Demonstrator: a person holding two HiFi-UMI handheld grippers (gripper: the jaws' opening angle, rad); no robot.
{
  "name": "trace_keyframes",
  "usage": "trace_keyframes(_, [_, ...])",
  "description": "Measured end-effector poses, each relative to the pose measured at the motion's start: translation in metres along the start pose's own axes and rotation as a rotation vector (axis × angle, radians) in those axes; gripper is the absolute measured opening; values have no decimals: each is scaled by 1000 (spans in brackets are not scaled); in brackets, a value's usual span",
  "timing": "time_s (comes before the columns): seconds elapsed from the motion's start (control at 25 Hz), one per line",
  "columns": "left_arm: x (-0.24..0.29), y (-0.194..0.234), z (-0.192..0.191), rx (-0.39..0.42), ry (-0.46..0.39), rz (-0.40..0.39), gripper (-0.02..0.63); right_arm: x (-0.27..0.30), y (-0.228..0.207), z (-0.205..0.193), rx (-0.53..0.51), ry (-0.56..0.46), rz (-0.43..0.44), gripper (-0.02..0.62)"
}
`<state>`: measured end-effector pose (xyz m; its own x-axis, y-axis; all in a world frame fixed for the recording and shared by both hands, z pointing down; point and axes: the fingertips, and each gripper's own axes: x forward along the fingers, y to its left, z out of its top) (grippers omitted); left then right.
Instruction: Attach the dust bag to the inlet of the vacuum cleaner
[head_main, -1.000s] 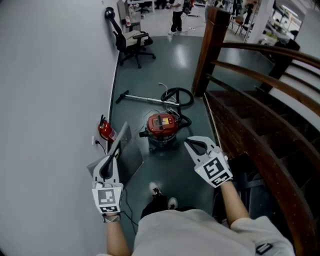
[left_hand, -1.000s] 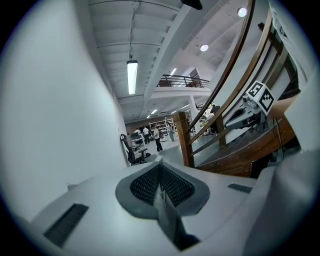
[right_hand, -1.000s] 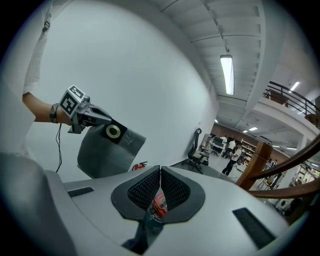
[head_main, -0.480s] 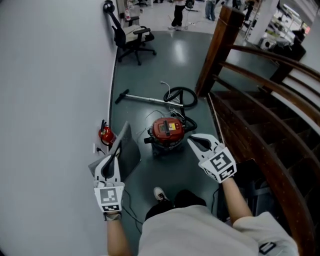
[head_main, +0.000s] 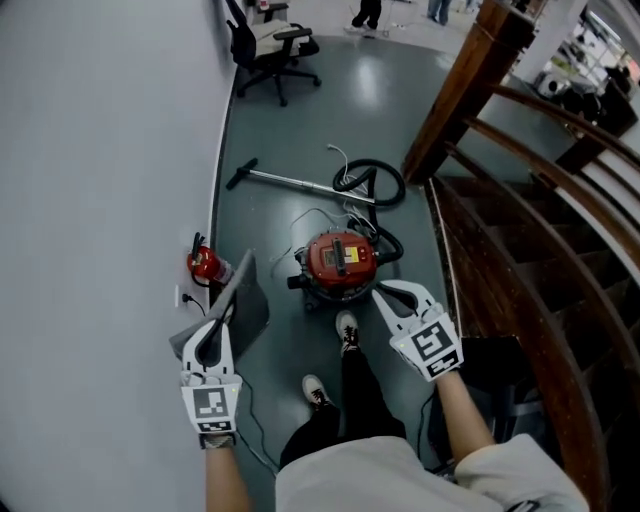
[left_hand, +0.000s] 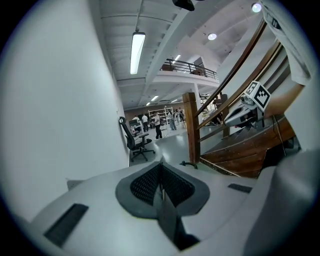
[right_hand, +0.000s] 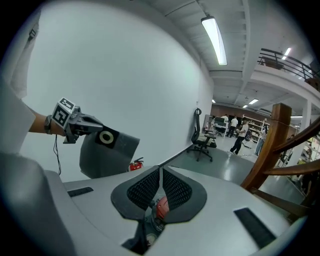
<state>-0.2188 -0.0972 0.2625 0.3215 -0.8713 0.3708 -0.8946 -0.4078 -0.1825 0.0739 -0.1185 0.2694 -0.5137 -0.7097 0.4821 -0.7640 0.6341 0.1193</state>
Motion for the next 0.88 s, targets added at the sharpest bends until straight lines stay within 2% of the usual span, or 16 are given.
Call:
trace_keyframes(0.24, [53, 7, -32, -38, 26, 27, 15, 62, -35, -34, 20, 42, 23, 31])
trace_keyframes(0.52, [118, 2, -80, -61, 63, 29, 15, 133, -61, -84, 90, 92, 60, 31])
trace_keyframes(0.88, [176, 0, -164, -99, 137, 33, 15, 224, -80, -164, 139, 177, 132, 42])
